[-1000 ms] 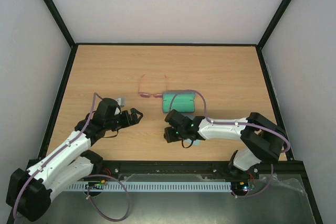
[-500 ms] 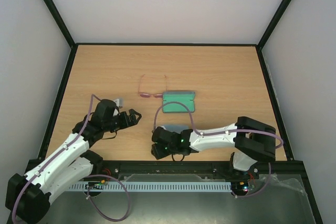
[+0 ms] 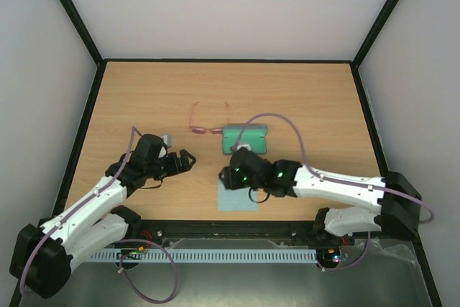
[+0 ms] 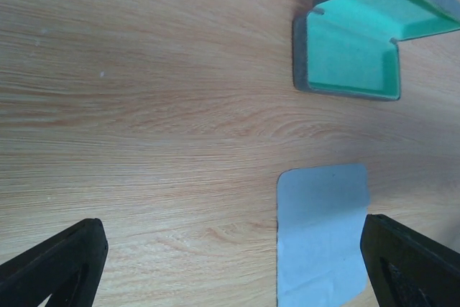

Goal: Organize the sunglasses
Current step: Move the glasses cleaning cloth to the center of the board.

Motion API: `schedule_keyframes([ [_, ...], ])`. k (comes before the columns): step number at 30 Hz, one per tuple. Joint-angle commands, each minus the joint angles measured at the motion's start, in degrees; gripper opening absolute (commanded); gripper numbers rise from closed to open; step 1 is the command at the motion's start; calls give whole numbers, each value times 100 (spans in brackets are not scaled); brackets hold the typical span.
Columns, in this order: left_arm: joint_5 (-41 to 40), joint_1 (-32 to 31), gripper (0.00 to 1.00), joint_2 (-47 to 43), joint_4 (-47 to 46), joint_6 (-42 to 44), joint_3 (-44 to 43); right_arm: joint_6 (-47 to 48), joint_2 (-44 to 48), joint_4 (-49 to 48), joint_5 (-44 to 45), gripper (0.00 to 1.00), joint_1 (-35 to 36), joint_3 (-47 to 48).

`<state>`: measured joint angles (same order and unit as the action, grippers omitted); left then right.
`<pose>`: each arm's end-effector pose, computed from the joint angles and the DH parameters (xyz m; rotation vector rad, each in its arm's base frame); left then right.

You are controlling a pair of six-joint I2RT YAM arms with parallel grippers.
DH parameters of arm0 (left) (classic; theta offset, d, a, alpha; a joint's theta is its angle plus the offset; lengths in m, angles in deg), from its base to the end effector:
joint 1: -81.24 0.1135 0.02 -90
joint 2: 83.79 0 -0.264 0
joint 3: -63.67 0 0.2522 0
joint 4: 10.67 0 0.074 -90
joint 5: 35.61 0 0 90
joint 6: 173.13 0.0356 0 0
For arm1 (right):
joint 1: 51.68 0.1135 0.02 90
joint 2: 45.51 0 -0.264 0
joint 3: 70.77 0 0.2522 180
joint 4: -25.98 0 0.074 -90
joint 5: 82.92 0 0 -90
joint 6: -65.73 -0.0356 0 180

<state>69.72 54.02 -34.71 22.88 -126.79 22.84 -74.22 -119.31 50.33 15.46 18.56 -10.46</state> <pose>0.1535 -0.0895 0.2046 -0.2044 2.4475 -0.9047 0.0988 0.2597 0.2412 -0.3391 2.3849 0.9335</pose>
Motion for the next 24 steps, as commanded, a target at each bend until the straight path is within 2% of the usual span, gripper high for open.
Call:
schedule_keyframes([
  [1, 131, -142, 99, 437, -341, 129, -110, 285, 474, 946, 99, 52, -1180, -324],
  [4, -71, -451, 97, 873, -460, 71, -235, 551, 575, 1063, -41, 48, -1948, -506],
  [7, -256, -773, 87, 1255, -673, -44, -317, 796, 504, 1080, -211, 43, -2562, -598],
  [9, -363, -1014, 78, 1580, -808, -129, -380, 953, 364, 1022, -333, 37, -2779, -651],
  [13, -710, -1498, 62, 2149, -898, -228, -643, 1110, -21, 788, -571, 28, -2858, -681],
  [17, -959, -1836, 50, 2657, -923, -281, -909, 1225, -378, 552, -826, 24, -2853, -719],
  [19, -1049, -1935, 46, 2849, -967, -300, -984, 1275, -505, 465, -909, 23, -2858, -762],
  [24, -1163, -2090, 44, 3250, -1090, -323, -1111, 1330, -671, 365, -1045, 21, -2836, -867],
])
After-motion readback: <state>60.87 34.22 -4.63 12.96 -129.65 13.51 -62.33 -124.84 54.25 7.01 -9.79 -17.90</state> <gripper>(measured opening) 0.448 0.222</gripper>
